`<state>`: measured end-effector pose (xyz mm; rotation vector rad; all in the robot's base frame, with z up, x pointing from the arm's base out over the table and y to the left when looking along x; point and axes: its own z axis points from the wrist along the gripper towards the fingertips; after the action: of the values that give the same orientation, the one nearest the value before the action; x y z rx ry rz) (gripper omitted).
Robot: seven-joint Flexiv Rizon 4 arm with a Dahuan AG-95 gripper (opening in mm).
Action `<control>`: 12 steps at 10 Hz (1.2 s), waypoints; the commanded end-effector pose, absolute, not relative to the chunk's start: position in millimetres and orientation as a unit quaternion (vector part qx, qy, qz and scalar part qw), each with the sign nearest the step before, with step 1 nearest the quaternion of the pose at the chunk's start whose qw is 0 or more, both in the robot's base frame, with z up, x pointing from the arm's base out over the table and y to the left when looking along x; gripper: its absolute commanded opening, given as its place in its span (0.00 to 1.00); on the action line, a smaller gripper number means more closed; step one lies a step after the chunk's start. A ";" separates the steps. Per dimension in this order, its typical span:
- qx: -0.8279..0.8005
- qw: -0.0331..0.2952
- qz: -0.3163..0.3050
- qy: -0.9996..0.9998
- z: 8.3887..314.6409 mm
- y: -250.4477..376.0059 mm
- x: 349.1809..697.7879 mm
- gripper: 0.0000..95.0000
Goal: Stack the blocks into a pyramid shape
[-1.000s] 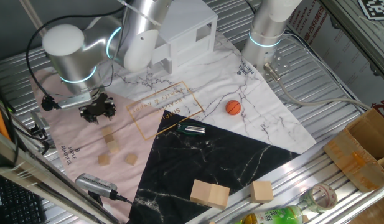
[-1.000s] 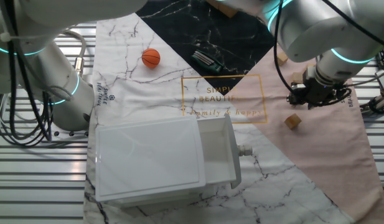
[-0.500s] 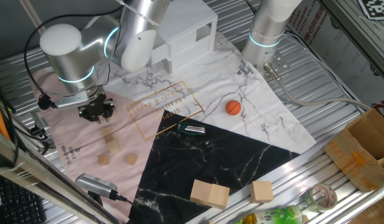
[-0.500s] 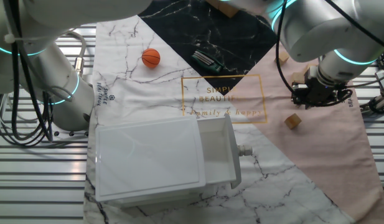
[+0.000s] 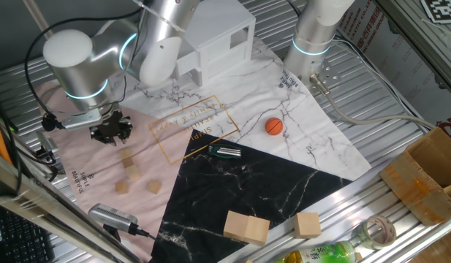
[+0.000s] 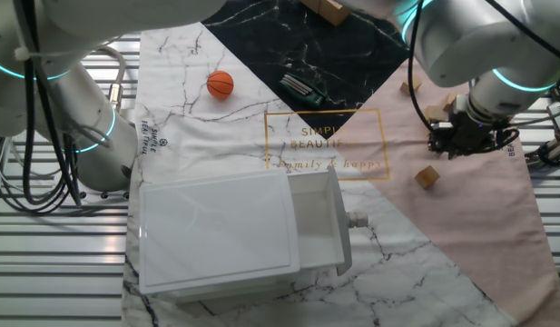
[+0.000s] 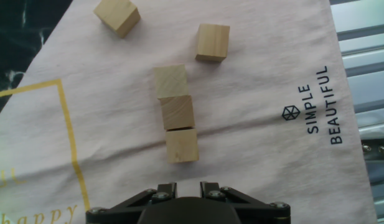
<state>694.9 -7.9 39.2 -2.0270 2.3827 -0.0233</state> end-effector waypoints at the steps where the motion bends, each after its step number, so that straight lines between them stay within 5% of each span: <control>1: -0.647 0.007 -0.009 0.762 39.8 -7.8 694.2 0.20; 2: -0.646 0.006 -0.010 0.763 39.8 -7.8 694.2 0.20; 3: -0.631 0.002 -0.015 0.776 39.8 -7.8 694.2 0.00; 7: -0.606 -0.005 0.014 0.795 39.8 -7.8 694.2 0.00; 12: -0.482 -0.049 -0.042 0.874 39.8 -7.8 694.2 0.00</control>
<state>695.4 -6.2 39.5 -1.7318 2.6919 0.0234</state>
